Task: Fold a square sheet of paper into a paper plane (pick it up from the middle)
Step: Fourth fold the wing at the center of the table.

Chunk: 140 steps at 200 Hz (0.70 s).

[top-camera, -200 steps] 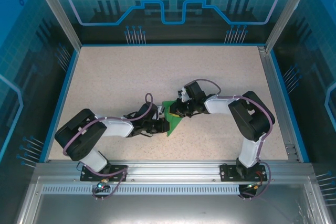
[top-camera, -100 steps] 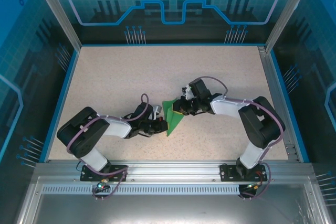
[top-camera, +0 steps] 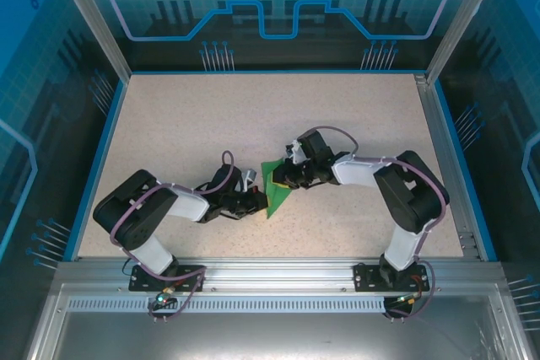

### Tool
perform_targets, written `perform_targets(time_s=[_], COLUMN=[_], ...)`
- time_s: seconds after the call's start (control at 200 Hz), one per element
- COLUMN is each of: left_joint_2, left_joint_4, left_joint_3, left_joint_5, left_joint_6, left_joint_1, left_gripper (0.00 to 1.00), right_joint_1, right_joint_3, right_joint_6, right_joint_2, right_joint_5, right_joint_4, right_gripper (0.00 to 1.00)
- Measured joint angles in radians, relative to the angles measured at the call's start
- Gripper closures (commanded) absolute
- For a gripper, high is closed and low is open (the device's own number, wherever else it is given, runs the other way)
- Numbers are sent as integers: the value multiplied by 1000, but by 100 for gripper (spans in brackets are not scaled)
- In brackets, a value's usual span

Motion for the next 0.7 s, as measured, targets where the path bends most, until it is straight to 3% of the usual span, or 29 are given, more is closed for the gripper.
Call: perform_targets(time_s=[0.7], left_joint_2=[20], left_joint_4=[16], left_joint_3=[0], left_joint_5=[20], left_joint_6=[-55], left_joint_1=[11], left_gripper=[95], right_joint_1=[0], right_joint_3=[76], right_joint_6=[3], right_joint_2=[111], right_joint_5=[-23], right_joint_4=[6], right_gripper=[83])
